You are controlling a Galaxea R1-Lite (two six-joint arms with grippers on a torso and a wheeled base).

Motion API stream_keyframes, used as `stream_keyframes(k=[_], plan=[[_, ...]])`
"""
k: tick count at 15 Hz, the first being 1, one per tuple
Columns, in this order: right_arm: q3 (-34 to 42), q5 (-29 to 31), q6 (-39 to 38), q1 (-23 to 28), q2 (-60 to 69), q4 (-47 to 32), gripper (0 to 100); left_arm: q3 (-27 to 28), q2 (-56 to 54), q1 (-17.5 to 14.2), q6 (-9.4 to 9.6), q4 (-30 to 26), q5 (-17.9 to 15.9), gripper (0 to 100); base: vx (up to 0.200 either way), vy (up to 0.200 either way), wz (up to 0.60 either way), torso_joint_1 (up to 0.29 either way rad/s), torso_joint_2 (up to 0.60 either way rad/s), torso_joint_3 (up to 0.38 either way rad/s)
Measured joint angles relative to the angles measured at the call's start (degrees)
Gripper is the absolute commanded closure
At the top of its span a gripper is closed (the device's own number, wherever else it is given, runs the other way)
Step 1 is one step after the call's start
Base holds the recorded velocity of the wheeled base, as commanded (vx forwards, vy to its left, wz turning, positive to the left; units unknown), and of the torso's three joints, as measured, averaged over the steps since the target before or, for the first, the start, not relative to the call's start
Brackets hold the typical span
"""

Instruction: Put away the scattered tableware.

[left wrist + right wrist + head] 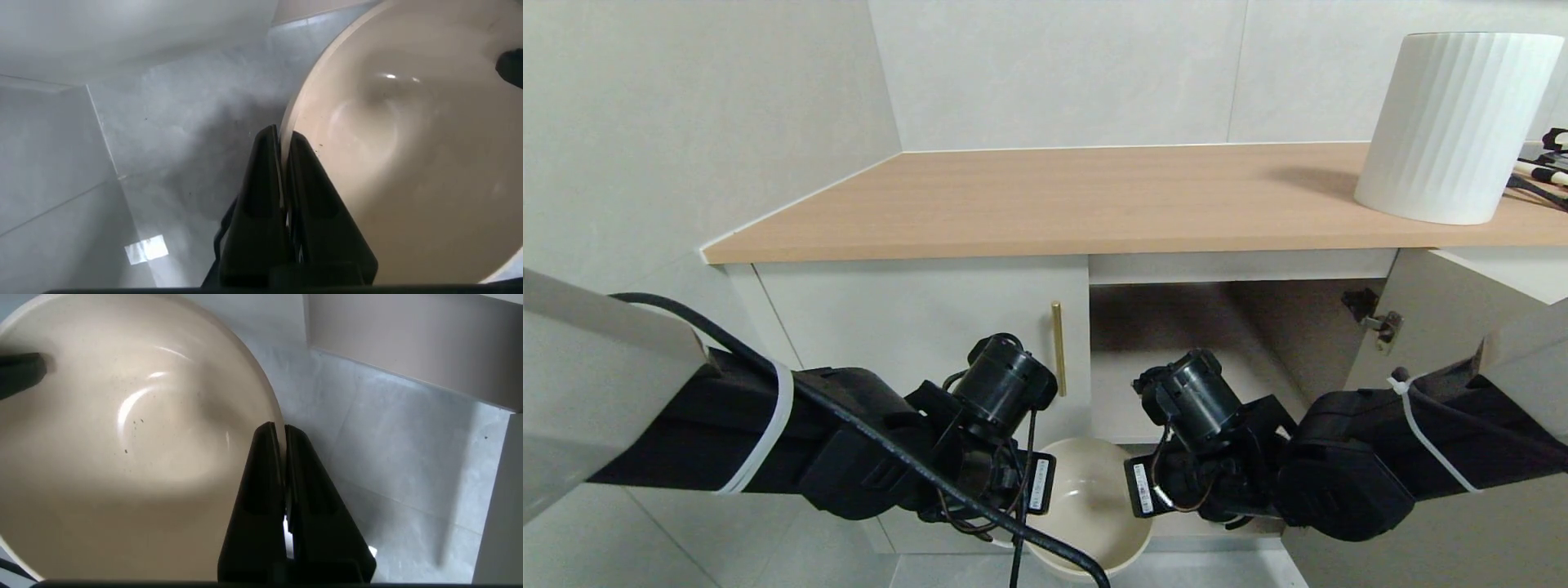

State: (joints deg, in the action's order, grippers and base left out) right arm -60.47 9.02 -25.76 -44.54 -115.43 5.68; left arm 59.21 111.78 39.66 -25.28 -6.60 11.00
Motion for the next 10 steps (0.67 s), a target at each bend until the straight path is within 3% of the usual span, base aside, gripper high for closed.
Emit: stream_keyframes(k=[1,2,10], plan=[[0.0,0.0,0.0,0.0,0.0,0.0,100,0.0,0.0,0.0,0.00,0.0,0.0,100,0.000,0.000,0.00,0.000,0.00,0.000],[0.0,0.1,0.0,0.0,0.0,0.0,100,0.0,0.0,0.0,0.00,-0.3,0.0,0,0.000,0.000,0.00,0.000,0.00,0.000],[0.7,1.2,2.6,0.9,-1.2,-2.6,100,0.1,0.6,0.0,0.09,-0.9,0.3,0,0.000,0.000,0.00,0.000,0.00,0.000]])
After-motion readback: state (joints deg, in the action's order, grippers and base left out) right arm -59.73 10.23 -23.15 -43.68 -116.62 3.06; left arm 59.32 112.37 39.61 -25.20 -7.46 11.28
